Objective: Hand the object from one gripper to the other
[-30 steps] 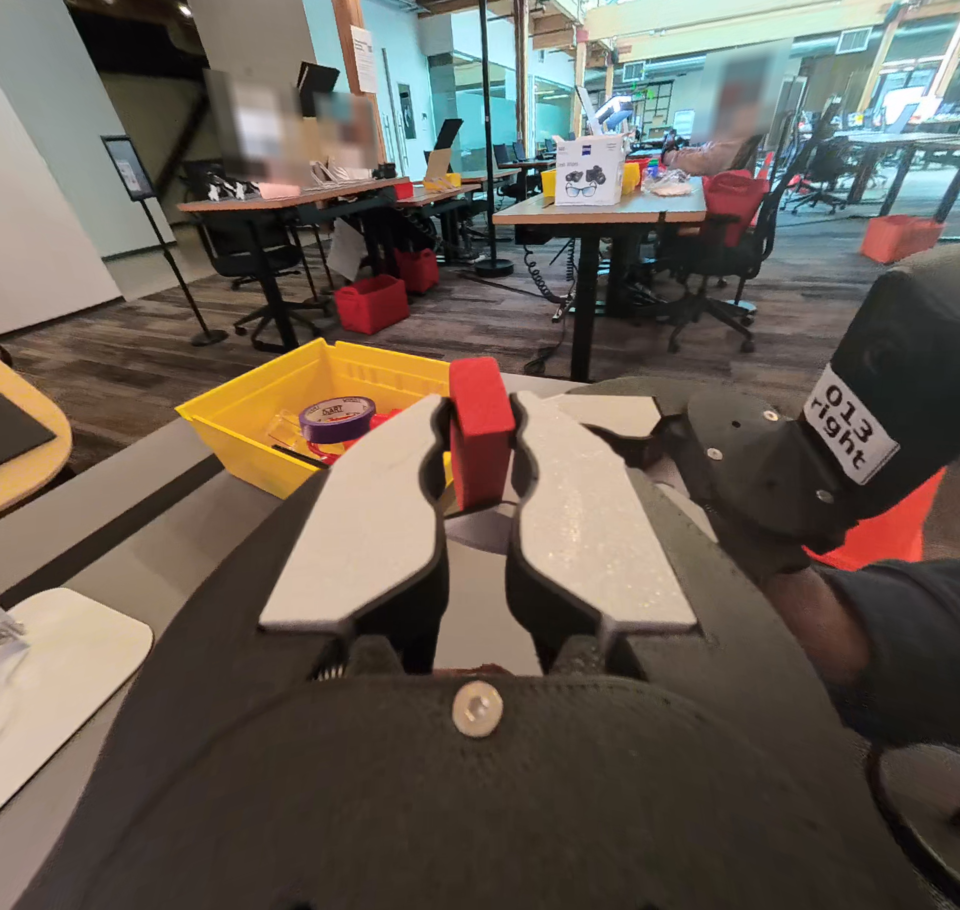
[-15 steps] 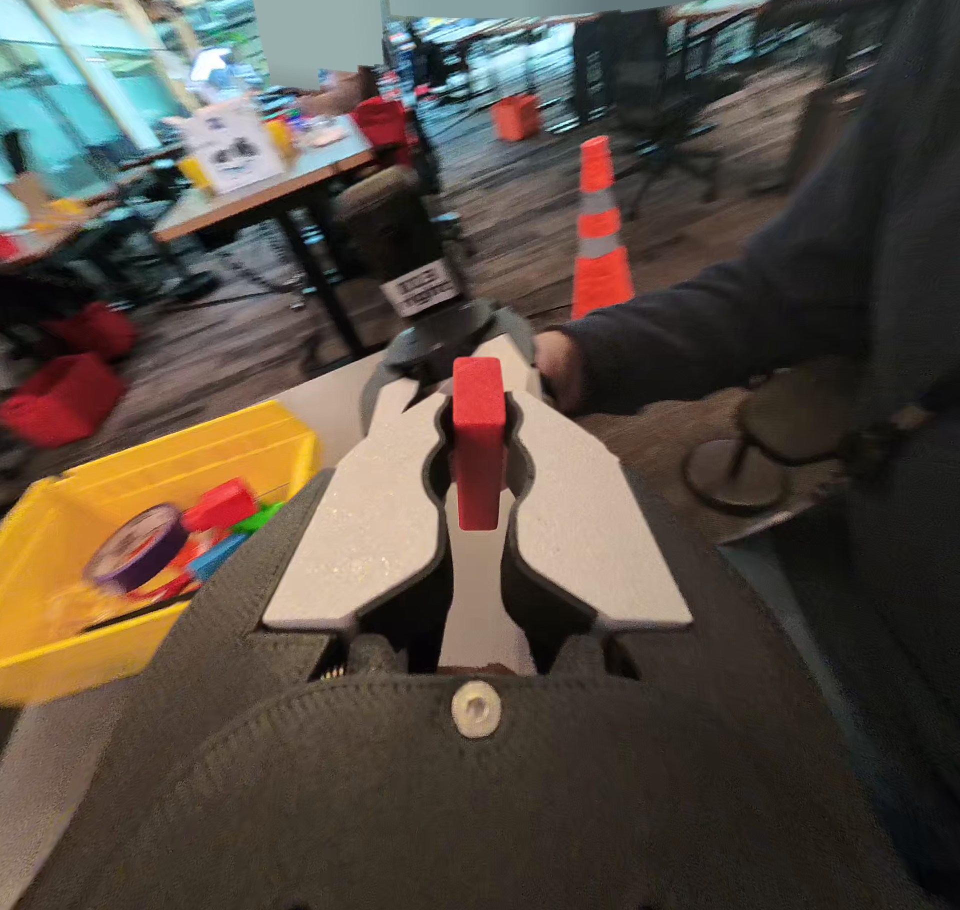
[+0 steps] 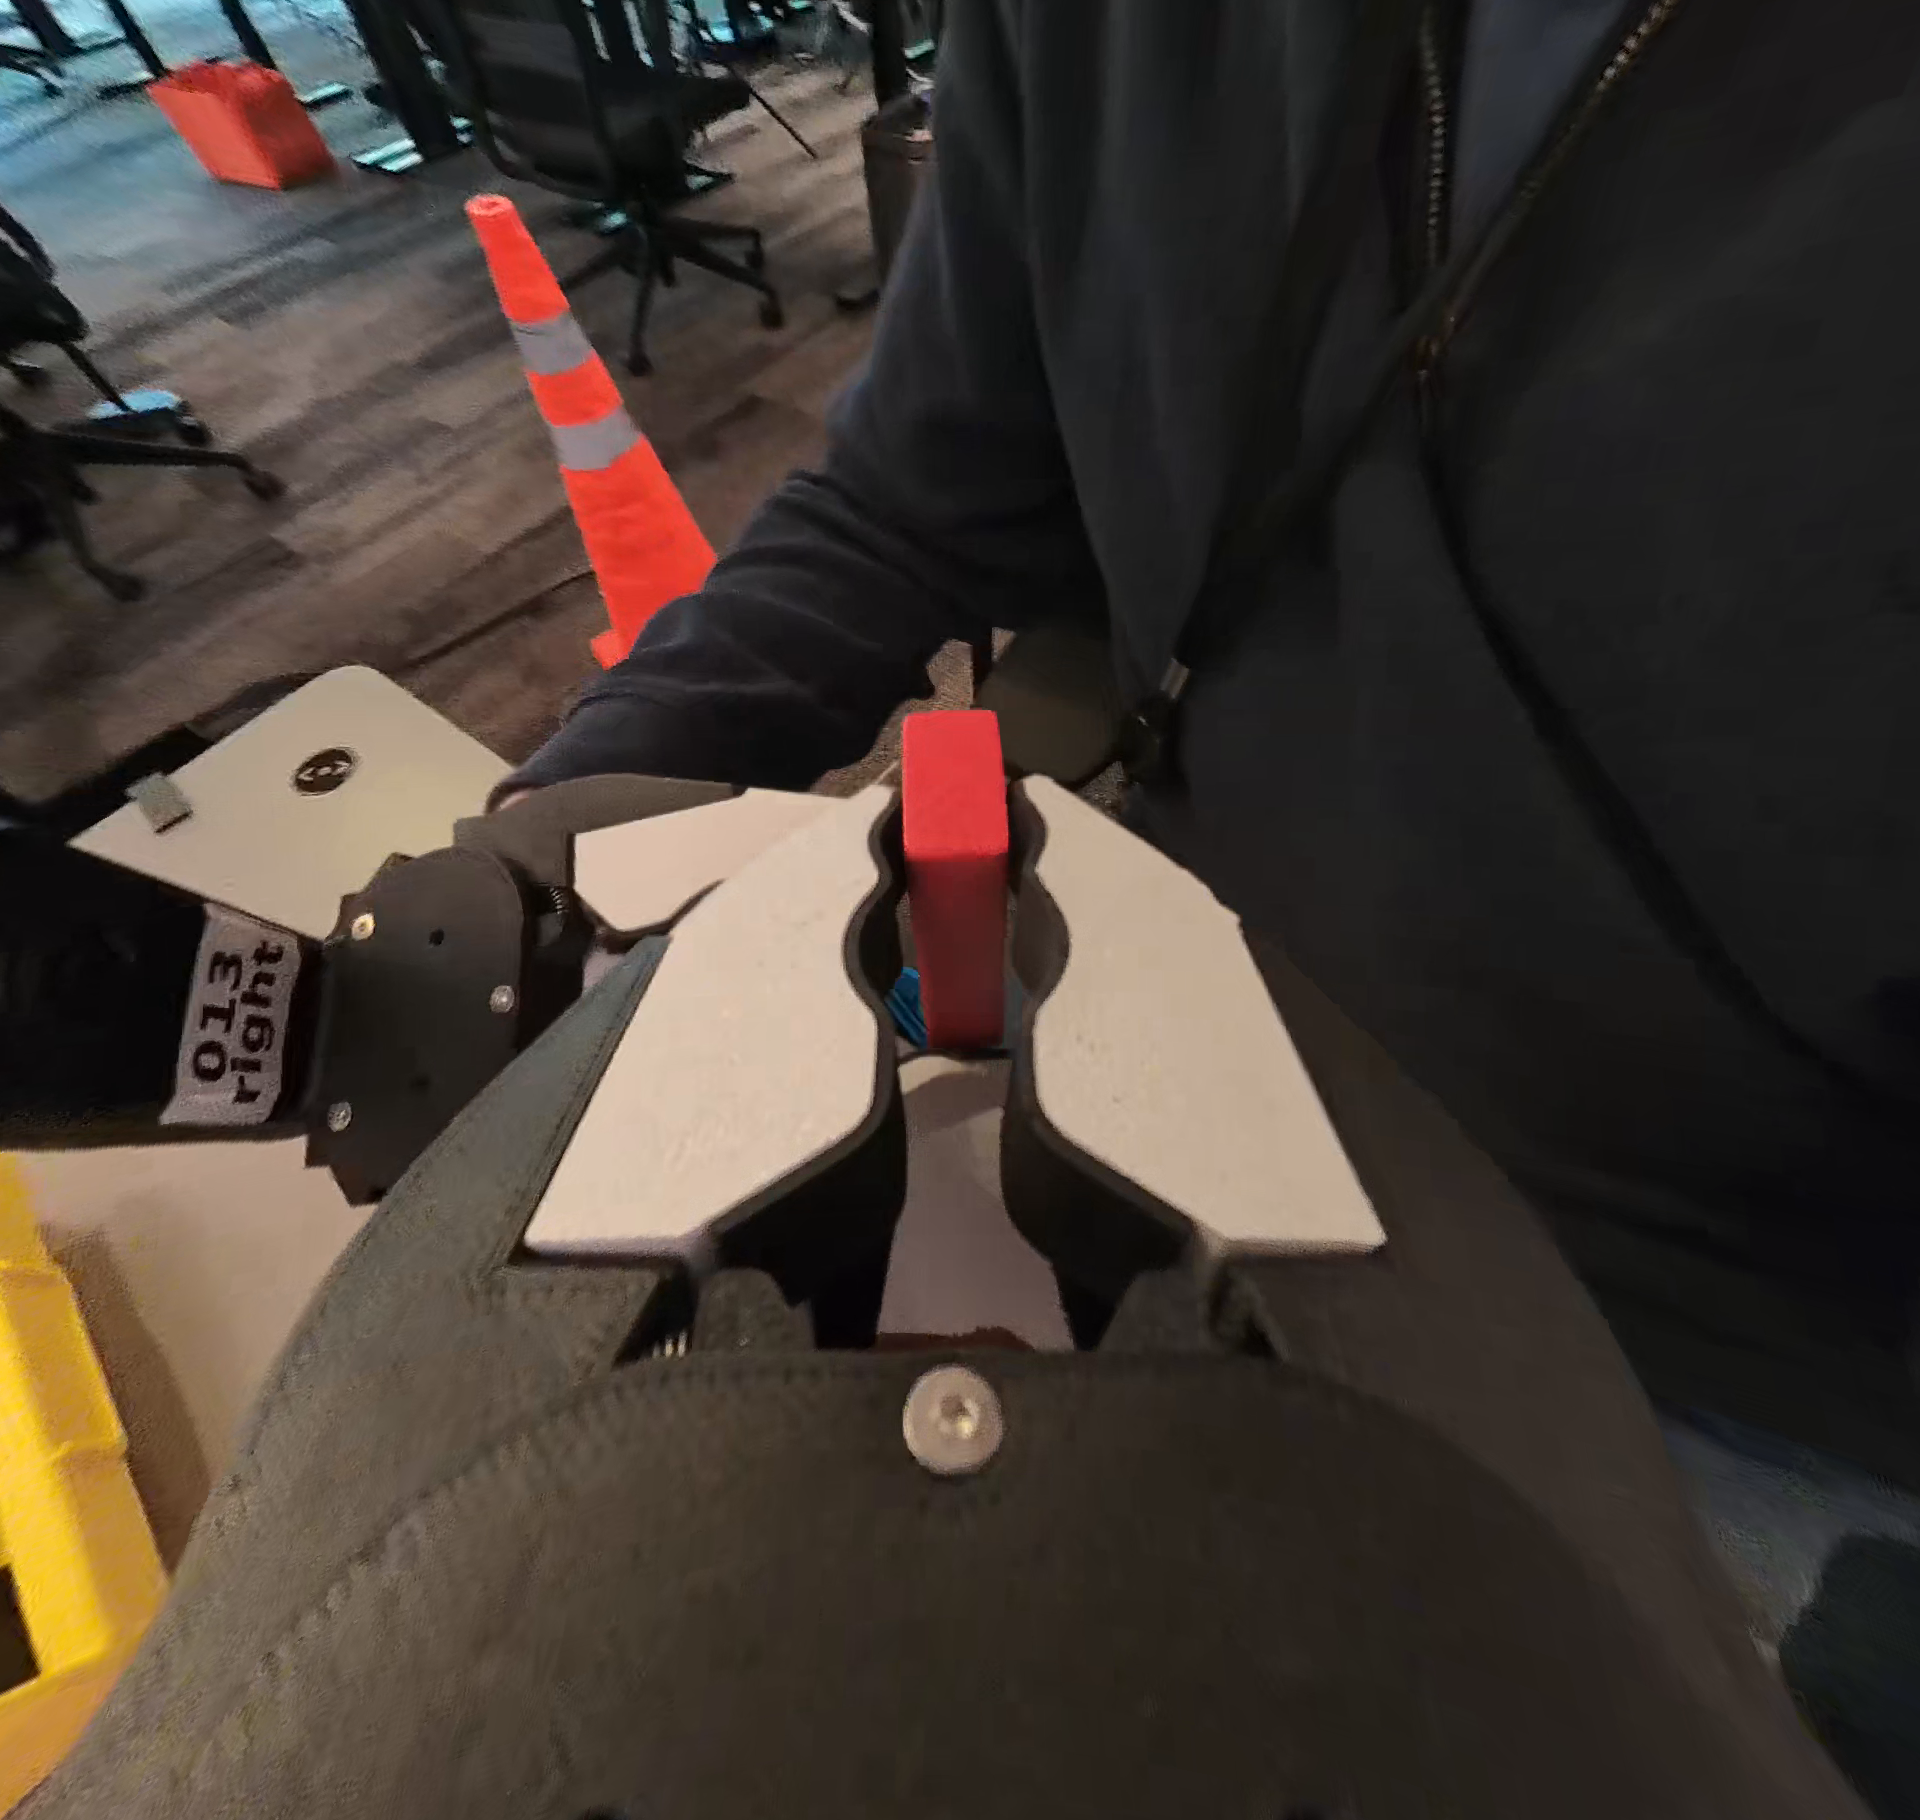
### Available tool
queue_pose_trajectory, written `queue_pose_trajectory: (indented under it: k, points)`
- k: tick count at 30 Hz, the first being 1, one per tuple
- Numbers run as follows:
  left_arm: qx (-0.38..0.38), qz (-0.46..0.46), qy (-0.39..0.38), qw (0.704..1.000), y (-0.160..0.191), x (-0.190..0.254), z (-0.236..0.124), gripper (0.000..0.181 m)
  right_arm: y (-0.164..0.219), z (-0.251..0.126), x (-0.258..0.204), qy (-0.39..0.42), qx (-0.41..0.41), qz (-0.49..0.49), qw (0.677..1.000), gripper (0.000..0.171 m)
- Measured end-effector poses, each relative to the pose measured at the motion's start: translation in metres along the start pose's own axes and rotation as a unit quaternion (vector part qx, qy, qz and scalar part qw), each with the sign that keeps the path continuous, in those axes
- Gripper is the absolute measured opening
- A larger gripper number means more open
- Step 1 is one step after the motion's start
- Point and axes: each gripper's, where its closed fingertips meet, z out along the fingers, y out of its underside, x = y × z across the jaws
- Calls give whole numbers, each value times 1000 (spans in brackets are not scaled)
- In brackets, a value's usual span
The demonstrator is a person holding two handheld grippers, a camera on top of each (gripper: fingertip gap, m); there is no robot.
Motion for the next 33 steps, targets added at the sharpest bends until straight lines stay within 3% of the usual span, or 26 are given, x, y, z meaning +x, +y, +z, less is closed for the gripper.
queue_pose_trajectory:
  k: [6, 12, 18, 21, 24, 27, 30, 33]
  points:
    - [-5, -8, -16, 1000, 6, -3, -4, 18, -2, -9, 14, 79, 8, -38, 996, 37]
    - [26, -52, -171, 983, 15, -43, -28, 50, -24, -41, 39, 246, 59, -90, 963, 36]
    - [70, -87, -303, 946, 23, -70, -44, 70, -33, -87, 65, 443, 85, -148, 880, 35]
    - [96, -109, -387, 911, 24, -85, -60, 70, -36, -108, 69, 528, 76, -192, 824, 35]
    - [94, -116, -458, 876, 29, -95, -68, 65, -38, -114, 67, 565, 57, -238, 788, 35]
    - [156, -196, -422, 871, 27, -93, -62, 72, -39, -108, 61, 565, 4, -301, 768, 35]
    - [261, -306, -303, 864, 19, -82, -57, 86, -39, -100, 55, 547, -84, -366, 748, 36]
    - [297, -368, -225, 852, 26, -73, -50, 106, -37, -93, 50, 516, -164, -405, 737, 36]
